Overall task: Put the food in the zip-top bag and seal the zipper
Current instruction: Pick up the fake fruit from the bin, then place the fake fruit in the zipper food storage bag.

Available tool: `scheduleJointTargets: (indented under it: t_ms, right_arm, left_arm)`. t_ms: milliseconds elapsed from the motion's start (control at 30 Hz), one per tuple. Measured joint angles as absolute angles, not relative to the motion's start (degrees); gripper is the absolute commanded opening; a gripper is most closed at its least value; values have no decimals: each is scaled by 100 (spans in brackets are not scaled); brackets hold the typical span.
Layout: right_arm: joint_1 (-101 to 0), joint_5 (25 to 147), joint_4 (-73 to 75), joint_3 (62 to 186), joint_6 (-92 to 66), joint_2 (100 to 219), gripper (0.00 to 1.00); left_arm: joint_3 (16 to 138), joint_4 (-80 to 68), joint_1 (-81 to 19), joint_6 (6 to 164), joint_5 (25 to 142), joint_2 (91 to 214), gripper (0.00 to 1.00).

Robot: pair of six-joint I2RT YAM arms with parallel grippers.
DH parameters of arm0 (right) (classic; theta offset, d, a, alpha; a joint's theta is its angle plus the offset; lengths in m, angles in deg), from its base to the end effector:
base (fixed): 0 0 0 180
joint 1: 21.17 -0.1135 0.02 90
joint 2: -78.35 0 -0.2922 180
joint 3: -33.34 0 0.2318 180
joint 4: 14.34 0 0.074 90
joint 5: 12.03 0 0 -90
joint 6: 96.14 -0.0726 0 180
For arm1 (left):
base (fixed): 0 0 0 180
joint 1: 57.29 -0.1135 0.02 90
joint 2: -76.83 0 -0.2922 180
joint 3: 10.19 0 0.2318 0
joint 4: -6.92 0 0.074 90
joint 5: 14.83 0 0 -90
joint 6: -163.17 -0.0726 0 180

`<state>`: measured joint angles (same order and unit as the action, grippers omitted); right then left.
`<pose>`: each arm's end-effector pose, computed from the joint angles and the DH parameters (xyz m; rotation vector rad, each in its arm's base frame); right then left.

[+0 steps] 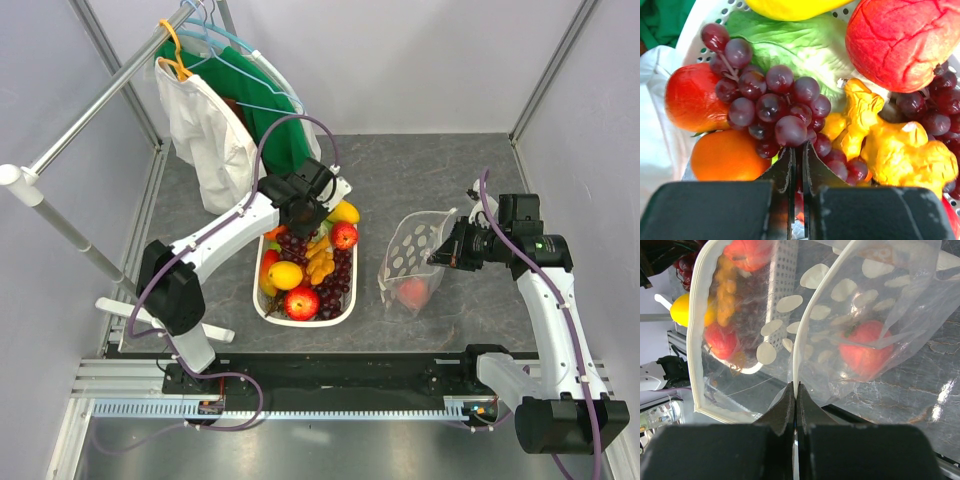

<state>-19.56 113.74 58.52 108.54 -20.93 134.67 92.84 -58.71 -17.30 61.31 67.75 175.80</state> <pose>0.1566 0.0381 0.3242 0.0951 2.4647 0.8779 0.2867 -0.2282 0.2902 1.1109 2.3840 0.0035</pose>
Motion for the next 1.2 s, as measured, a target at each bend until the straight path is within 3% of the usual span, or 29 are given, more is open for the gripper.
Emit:
scheduleJointTargets:
  t_ms: [400, 700, 967, 1200]
  right_arm:
    - [-1956, 11416, 5848, 10854, -2093, 13467, 0]
    - [-1956, 11451, 5813, 10854, -2097, 13517, 0]
    - [-1956, 11542, 5808, 10854, -2112, 13569, 0]
    - [-1956, 11566, 5804, 10854, -2115, 13628, 0]
  left_arm:
    - [10394, -6422, -1704, 6131, 7049, 17462, 2]
    - [11880, -6702, -1393, 6101, 7606, 17427, 2]
    - [13393, -6693, -950, 6057, 8388, 17493, 2]
    - [13559, -6201, -561, 6155, 9383, 17609, 2]
